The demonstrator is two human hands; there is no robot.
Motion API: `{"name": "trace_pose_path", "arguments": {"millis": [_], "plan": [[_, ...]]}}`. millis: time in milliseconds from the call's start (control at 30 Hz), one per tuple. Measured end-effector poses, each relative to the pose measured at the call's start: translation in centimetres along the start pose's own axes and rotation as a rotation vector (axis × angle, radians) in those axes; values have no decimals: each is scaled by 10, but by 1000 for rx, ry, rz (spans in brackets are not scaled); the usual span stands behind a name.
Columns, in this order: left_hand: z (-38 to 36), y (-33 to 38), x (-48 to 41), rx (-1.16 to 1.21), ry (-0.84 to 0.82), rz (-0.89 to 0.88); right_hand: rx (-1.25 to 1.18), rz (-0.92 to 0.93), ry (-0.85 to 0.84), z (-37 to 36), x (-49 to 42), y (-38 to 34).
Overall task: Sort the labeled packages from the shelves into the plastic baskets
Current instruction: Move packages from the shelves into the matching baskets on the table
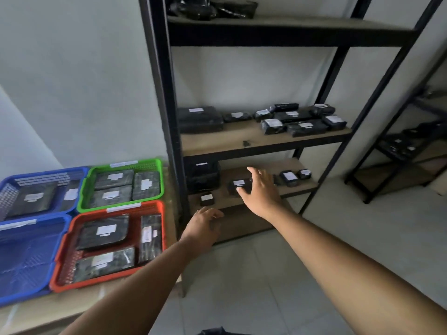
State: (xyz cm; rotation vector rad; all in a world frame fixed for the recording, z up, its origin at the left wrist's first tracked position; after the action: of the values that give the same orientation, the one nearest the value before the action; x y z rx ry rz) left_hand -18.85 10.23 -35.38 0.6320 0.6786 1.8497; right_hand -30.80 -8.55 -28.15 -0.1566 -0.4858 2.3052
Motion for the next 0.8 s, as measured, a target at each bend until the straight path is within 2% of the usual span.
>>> {"name": "trace_pose_path", "arguments": {"millis": [133,300,633,800], "plan": [[-9,31,-33,-38,-7,-18,-8,-5,13,31,-26,38],[14,46,-84,-183,11,-13,-39,2,7,42,-71,65],[55,54,-241,-443,180,-58,94,91,5,83,-184,95],[65,57,-318,-514,103,-98,163,163,-47,102,-249,108]]}}
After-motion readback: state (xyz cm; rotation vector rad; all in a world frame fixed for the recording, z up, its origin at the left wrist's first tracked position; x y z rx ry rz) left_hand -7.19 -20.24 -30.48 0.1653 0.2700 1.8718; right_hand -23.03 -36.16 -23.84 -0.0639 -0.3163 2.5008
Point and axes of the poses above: each hand's wrist, its own x-axis away from the middle knuckle, its own z-axis out of the back of the hand, y = z × x, the point moved 5 cm from there along -x, towards the middle knuckle, and after that the axes turned 12 degrees about -y, right-handed, at the moved point
